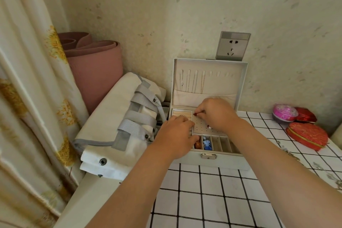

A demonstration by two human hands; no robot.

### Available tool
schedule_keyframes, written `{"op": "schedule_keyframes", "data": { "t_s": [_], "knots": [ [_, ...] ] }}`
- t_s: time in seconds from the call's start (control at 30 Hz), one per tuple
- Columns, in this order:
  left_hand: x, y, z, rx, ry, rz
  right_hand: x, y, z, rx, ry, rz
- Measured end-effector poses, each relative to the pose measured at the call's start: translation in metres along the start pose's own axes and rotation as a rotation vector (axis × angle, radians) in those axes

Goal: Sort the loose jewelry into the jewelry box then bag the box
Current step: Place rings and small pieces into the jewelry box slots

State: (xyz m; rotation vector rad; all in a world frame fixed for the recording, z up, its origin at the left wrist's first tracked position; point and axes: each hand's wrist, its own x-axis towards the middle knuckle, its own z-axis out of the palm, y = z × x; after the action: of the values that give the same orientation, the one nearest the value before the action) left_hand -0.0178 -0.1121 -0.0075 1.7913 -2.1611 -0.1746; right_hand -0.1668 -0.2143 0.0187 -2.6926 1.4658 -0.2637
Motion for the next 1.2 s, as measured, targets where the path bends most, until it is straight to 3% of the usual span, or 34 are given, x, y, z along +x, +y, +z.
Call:
{"op": "schedule_keyframes", "data": {
  "t_s": [0.13,0.27,0.57,0.8,1.1,1.2],
  "knots": [
    [0.001,0.001,0.0,0.003,-0.006,-0.003,0.001,0.0,0.005,0.048,0.051,0.011],
    [0.001,0.001,-0.002,-0.015,-0.011,-0.019,-0.006,0.011,0.003,0.301,0.081,0.076],
    [0.003,0.005,-0.004,-0.033,-0.024,-0.045,-0.037,0.028,-0.027,0.36,-0.172,0.117],
    [0.005,0.014,-0.005,-0.198,0.069,-0.024,-0.043,0.024,-0.021,0.436,-0.129,0.082],
    [0.005,0.018,-0.018,-0.622,0.334,-0.059,-0.042,0.006,-0.039,1.06,-0.197,0.142],
    [0.005,0.017,-0.019,-0.718,0.376,-0.083,-0.04,0.002,-0.037,1.162,-0.192,0.156]
  ]
}}
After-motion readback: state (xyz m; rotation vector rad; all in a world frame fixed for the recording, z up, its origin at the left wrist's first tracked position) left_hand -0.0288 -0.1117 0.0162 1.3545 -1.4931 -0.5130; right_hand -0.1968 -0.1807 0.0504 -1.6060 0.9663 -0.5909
